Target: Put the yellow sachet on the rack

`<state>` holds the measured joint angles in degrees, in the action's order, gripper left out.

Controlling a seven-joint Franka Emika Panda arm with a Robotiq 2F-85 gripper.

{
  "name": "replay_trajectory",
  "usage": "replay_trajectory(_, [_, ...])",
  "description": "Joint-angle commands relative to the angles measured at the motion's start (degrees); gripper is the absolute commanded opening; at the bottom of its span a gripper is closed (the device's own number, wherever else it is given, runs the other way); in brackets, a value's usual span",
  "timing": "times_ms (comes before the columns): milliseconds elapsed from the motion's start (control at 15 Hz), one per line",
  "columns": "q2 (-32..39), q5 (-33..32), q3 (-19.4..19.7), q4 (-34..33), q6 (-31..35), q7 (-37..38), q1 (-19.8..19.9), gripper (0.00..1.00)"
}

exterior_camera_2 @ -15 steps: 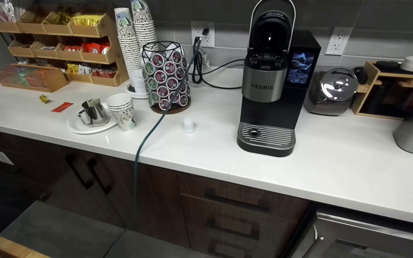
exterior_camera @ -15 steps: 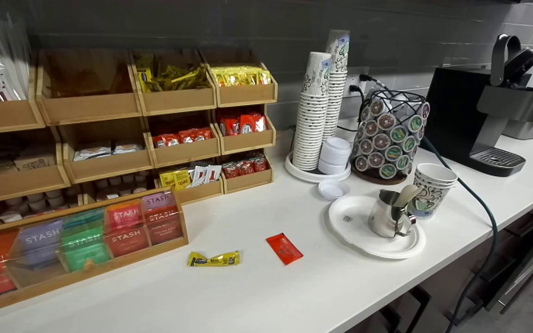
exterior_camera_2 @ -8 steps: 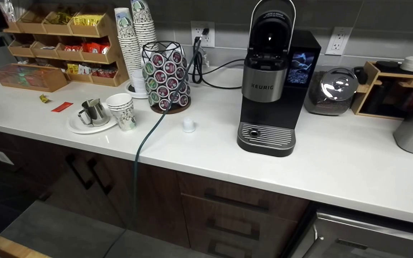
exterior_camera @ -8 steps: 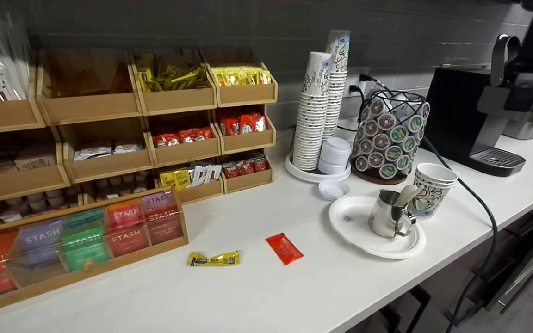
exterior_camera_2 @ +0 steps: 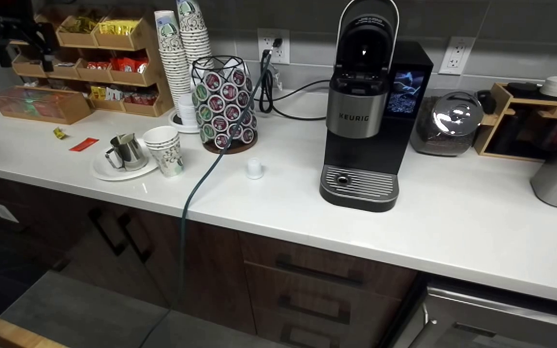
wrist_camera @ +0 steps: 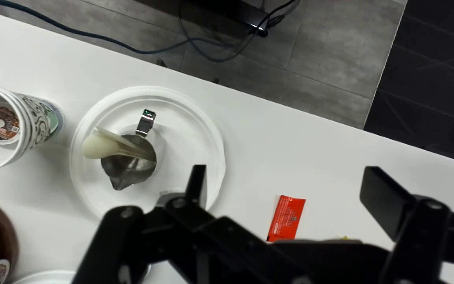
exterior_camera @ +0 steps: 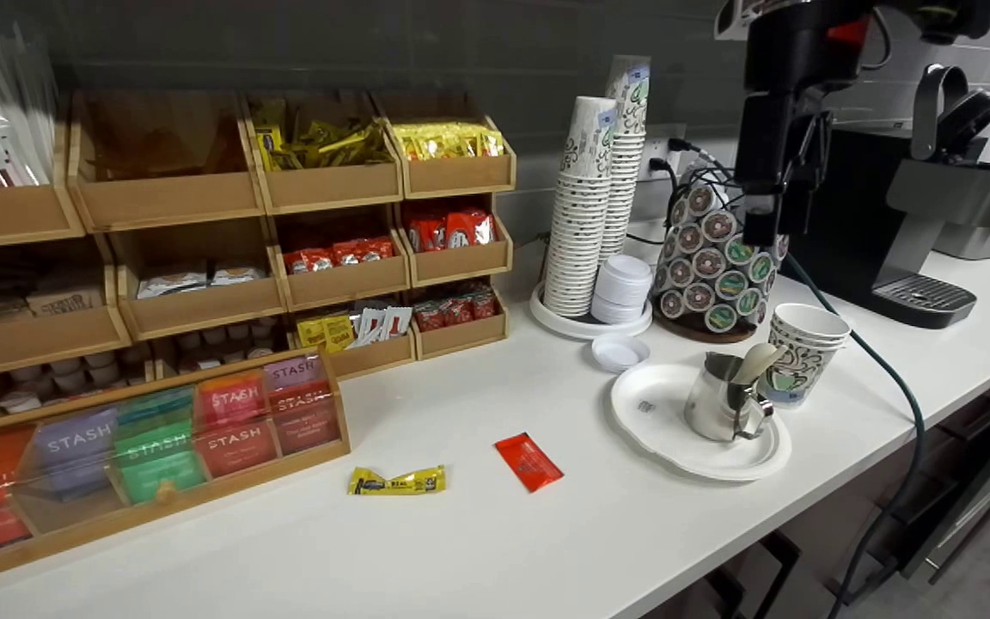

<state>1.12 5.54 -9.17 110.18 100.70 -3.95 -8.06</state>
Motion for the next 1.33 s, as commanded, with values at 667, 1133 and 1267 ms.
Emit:
replay_trajectory(667, [12.5,-7.76,-2.39,3.47,41.39,-12.96,-3.03,1.0])
replay_trajectory(1133, [30.35,-1.35,-12.47,-7.8,49.88,-32.43,1.71,1.0])
replay_trajectory(1267, [34.55,-0.07,-15.51,-11.62,46.05,-36.49,2.76,1.0])
